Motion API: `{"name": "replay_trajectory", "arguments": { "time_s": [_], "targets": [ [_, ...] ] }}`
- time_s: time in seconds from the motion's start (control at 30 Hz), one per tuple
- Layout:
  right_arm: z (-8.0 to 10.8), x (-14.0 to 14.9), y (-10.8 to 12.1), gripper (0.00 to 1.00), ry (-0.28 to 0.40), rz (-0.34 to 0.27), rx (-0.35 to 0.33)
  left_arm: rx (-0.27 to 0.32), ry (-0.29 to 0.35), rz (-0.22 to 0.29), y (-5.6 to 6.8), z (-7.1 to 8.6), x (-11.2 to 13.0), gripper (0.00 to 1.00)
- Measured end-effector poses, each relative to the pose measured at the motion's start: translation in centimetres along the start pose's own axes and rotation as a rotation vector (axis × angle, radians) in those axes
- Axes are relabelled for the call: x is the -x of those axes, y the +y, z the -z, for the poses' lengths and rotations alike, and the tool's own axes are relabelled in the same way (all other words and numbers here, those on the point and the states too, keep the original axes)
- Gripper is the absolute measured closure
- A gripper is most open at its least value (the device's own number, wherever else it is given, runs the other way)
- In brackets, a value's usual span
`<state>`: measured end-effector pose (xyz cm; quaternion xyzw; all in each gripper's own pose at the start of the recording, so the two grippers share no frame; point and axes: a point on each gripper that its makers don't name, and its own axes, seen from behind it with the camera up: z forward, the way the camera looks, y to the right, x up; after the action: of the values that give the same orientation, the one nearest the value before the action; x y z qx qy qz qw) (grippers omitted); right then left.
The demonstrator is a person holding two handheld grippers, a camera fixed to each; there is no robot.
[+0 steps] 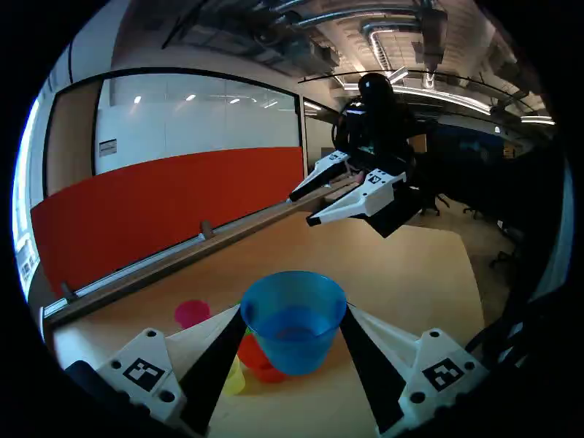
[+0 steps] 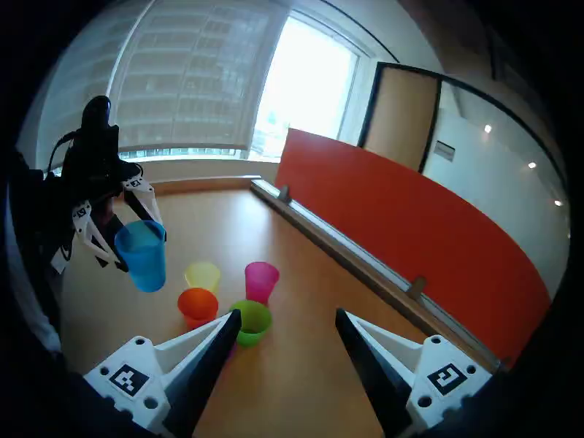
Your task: Pour water
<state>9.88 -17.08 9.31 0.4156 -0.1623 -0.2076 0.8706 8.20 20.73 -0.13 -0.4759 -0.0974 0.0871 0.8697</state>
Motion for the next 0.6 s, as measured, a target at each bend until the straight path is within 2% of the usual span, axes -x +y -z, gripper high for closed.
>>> {"name": "replay_trajectory", "arguments": {
  "time_s": [0.23,0.6],
  "targets": [
    [-0.5,-0.2,-0.2,0.0,-0.003,-0.001,-0.008,-0.023,0.061,0.008,-0.6,0.9,-1.9,0.13],
    [-1.6,-0.2,-0.6,0.0,-0.013,0.003,-0.03,-0.041,0.117,0.032,-1.4,1.6,-3.5,0.13]
  ]
}}
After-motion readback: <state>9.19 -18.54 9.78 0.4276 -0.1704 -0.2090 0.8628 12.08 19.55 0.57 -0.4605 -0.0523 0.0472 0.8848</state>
